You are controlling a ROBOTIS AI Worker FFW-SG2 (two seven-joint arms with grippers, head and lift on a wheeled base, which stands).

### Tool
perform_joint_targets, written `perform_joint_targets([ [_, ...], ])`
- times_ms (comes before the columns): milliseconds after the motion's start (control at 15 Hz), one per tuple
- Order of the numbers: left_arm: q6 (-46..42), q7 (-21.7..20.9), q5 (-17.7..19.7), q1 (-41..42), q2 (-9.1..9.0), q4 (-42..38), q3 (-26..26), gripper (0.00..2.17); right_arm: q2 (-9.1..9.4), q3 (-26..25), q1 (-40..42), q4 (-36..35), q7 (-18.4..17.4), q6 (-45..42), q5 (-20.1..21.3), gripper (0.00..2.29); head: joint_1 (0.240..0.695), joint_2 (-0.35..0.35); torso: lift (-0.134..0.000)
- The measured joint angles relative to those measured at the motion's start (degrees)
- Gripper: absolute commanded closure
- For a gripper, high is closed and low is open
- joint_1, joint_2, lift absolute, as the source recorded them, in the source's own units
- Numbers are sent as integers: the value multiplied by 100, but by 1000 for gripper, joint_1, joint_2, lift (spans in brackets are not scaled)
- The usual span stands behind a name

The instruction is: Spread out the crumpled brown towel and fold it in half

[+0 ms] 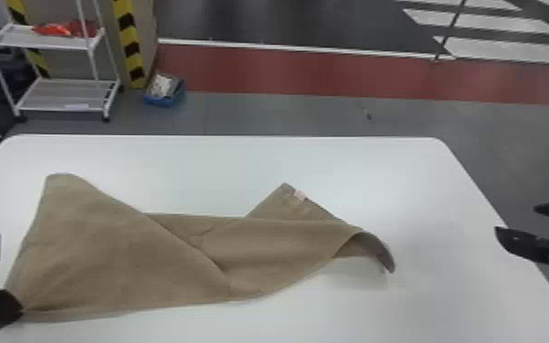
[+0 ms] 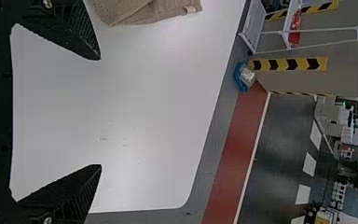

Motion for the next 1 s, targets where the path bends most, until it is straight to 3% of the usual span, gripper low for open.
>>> perform_joint_targets([
  [267, -10, -5, 0, 0, 0, -14, 0, 1254, 22, 837, 91, 0, 26, 7, 489, 140, 695, -57, -125],
  [733, -10, -22, 6, 0, 17, -14, 0, 1254, 17, 2814, -133, 213, -4, 486, 1923, 188, 695, 65, -125],
  [1000, -24, -28, 48, 61, 20, -26, 30, 1254, 66, 3398, -314, 470, -99, 761, 2273, 292, 695, 107, -125],
])
